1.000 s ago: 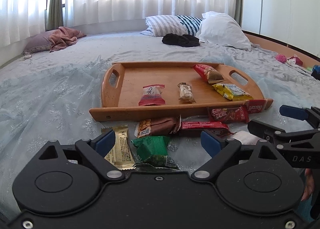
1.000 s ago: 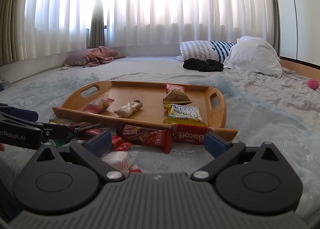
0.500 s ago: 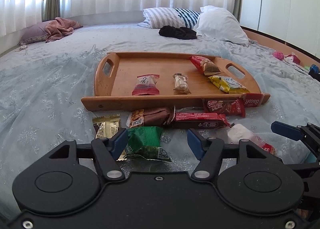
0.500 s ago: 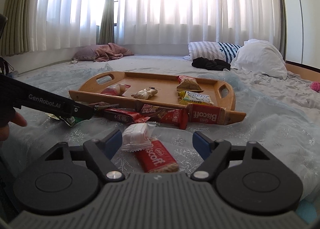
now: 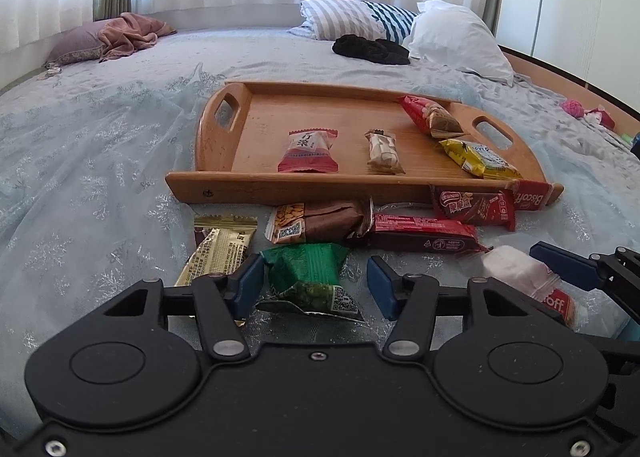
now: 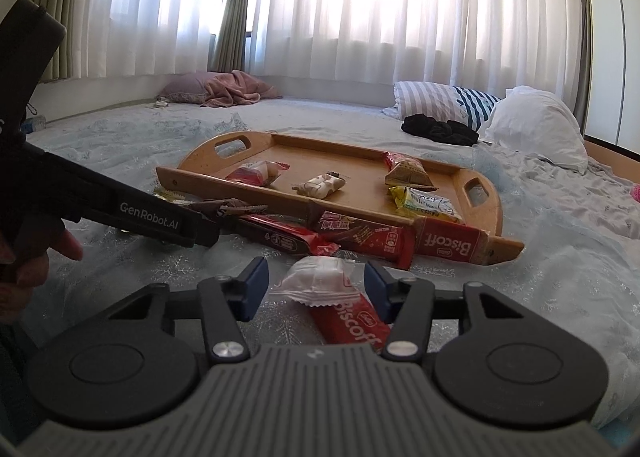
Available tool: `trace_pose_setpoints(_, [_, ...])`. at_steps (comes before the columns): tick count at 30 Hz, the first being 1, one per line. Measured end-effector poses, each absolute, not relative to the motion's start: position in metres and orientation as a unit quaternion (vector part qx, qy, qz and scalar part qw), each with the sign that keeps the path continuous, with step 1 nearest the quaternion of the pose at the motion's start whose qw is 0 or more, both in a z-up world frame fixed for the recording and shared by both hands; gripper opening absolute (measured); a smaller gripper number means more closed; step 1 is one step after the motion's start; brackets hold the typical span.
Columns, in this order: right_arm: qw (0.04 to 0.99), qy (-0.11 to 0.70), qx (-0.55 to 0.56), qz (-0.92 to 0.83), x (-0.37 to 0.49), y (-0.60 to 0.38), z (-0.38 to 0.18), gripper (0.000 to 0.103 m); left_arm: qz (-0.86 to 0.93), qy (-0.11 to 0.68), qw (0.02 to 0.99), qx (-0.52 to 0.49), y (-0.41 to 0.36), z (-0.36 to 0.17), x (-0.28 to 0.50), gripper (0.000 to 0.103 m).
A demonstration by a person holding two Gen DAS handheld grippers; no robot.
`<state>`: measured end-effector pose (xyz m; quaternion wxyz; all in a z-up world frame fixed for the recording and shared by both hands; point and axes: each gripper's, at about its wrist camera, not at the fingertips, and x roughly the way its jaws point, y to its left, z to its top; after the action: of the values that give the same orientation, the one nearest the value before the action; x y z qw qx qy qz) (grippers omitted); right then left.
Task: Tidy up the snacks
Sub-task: 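Grasp the green snack pack with the left gripper while the right grasps the white candy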
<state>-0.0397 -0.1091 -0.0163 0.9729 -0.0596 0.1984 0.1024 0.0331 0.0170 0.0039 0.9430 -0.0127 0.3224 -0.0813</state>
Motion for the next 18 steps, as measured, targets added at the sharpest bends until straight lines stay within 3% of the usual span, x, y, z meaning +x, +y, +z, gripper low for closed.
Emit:
trace_pose_setpoints(2, [0.972, 0.203, -0.058, 0.101, -0.036, -0.106, -0.017, 0.055, -0.079, 0.321, 0.944, -0.012, 0.017, 0.003, 0.033, 0.053])
trace_pose_setpoints(4, [0.971, 0.21, -0.06, 0.094, -0.032, -0.103, -0.019, 0.049, -0.075, 0.32, 0.944, -0.009, 0.017, 0.003, 0.032, 0.048])
trace_pose_setpoints(8, [0.972, 0.213, -0.055, 0.084, -0.03, -0.101, -0.019, 0.048, -0.078, 0.319, 0.944, -0.013, 0.017, 0.006, 0.028, 0.038])
trace_pose_setpoints(18, [0.977, 0.194, -0.049, 0.071, -0.037, -0.104, -0.008, 0.047, -0.077, 0.308, 0.948, -0.013, 0.016, 0.018, 0.014, 0.035])
